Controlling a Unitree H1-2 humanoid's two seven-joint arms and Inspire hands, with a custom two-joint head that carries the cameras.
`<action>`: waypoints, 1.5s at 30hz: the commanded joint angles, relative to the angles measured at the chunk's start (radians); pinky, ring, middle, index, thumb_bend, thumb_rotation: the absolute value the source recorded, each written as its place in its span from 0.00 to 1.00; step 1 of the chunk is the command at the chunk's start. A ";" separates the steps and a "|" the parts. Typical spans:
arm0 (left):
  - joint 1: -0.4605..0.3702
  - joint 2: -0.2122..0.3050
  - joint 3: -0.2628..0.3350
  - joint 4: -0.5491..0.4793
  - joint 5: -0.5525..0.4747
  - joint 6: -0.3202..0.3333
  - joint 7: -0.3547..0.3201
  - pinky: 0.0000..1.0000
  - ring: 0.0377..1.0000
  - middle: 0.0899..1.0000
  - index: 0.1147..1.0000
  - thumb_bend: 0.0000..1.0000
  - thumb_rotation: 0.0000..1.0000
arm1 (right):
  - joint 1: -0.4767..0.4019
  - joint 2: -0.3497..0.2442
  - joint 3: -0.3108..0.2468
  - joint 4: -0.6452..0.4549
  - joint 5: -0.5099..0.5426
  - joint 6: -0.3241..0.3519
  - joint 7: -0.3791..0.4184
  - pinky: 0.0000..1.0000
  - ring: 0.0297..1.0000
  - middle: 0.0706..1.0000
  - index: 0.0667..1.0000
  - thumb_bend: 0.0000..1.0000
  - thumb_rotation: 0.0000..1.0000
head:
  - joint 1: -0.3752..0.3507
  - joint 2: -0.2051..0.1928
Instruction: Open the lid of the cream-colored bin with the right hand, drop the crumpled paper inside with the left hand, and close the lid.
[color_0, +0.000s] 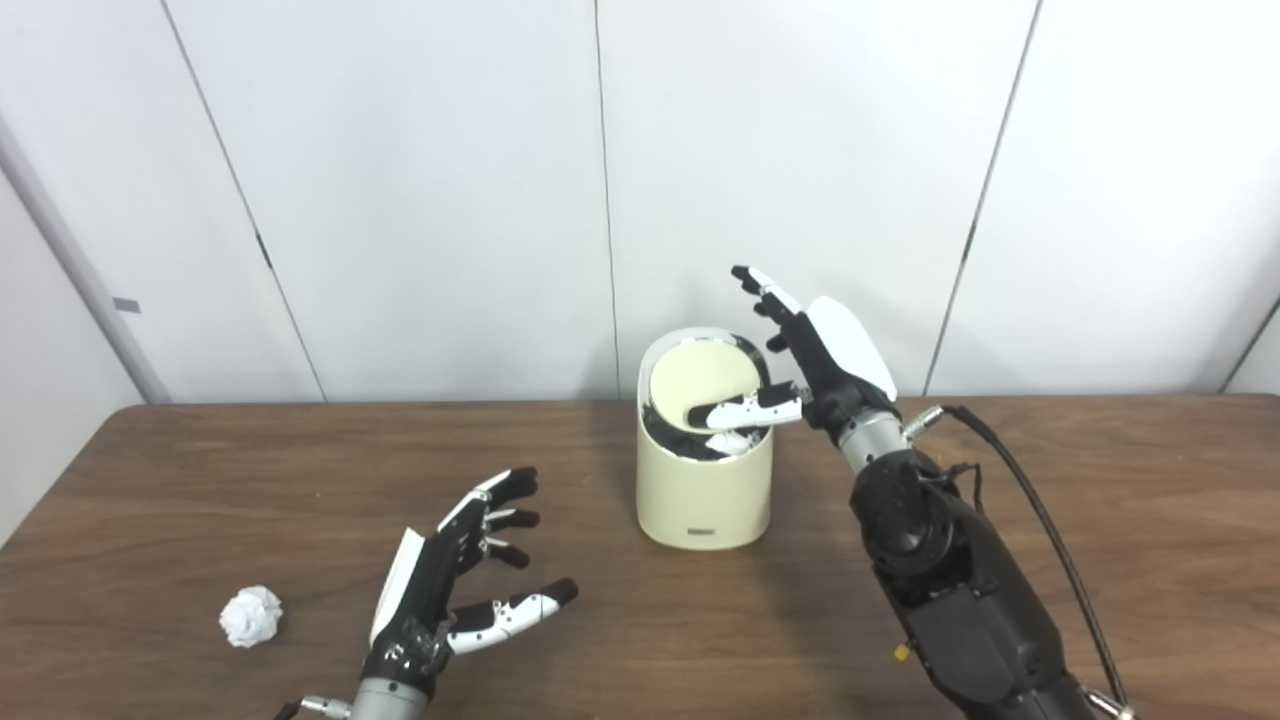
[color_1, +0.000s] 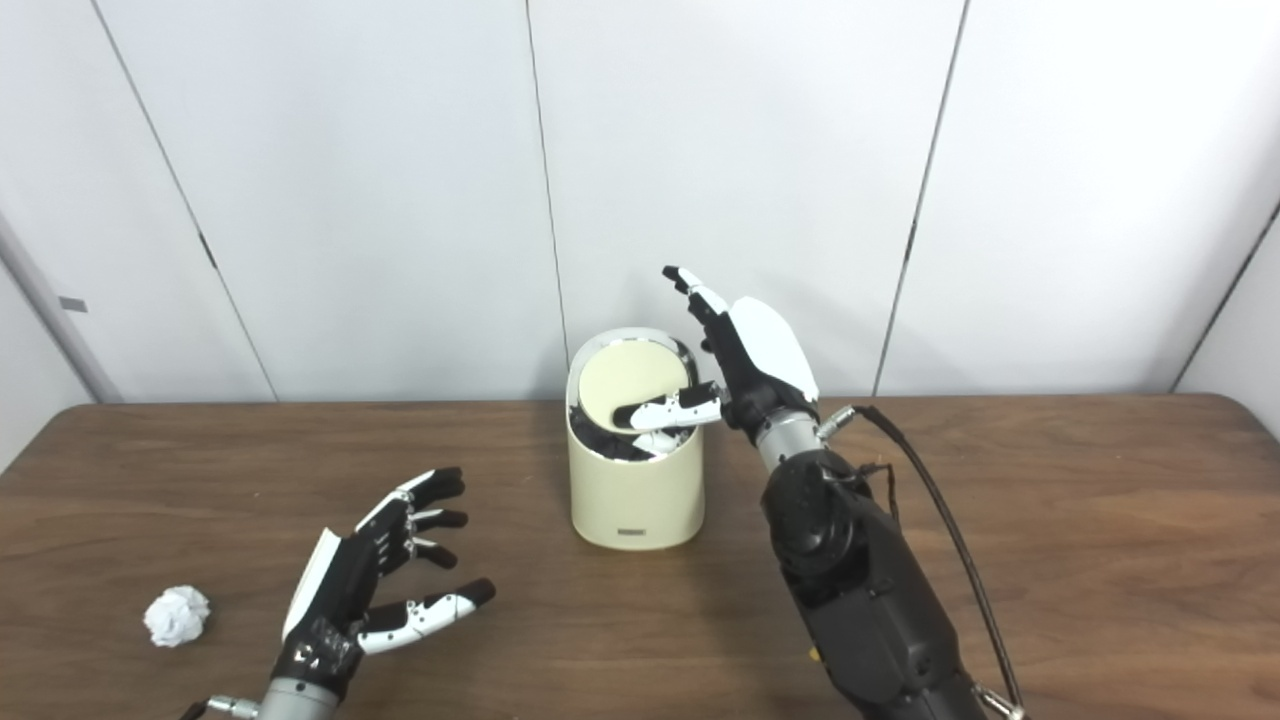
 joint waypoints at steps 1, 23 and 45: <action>-0.017 0.001 0.002 -0.031 -0.001 -0.039 0.013 0.57 0.73 0.82 0.83 0.74 0.10 | -0.049 -0.013 0.000 0.002 -0.010 -0.013 -0.021 0.66 0.85 0.92 0.92 0.82 0.25 | 0.000 0.000; -0.020 0.002 0.001 -0.039 0.004 -0.031 0.012 0.57 0.74 0.82 0.83 0.74 0.11 | -0.030 -0.042 0.029 -0.015 -0.004 -0.026 -0.037 0.71 0.88 0.94 0.90 0.74 0.25 | 0.002 0.004; -0.024 0.004 0.004 -0.046 -0.005 -0.015 0.007 0.58 0.75 0.83 0.83 0.73 0.10 | 0.189 -0.080 -0.107 -0.262 0.196 -0.115 0.003 0.71 0.88 0.94 0.95 0.76 0.35 | 0.005 0.007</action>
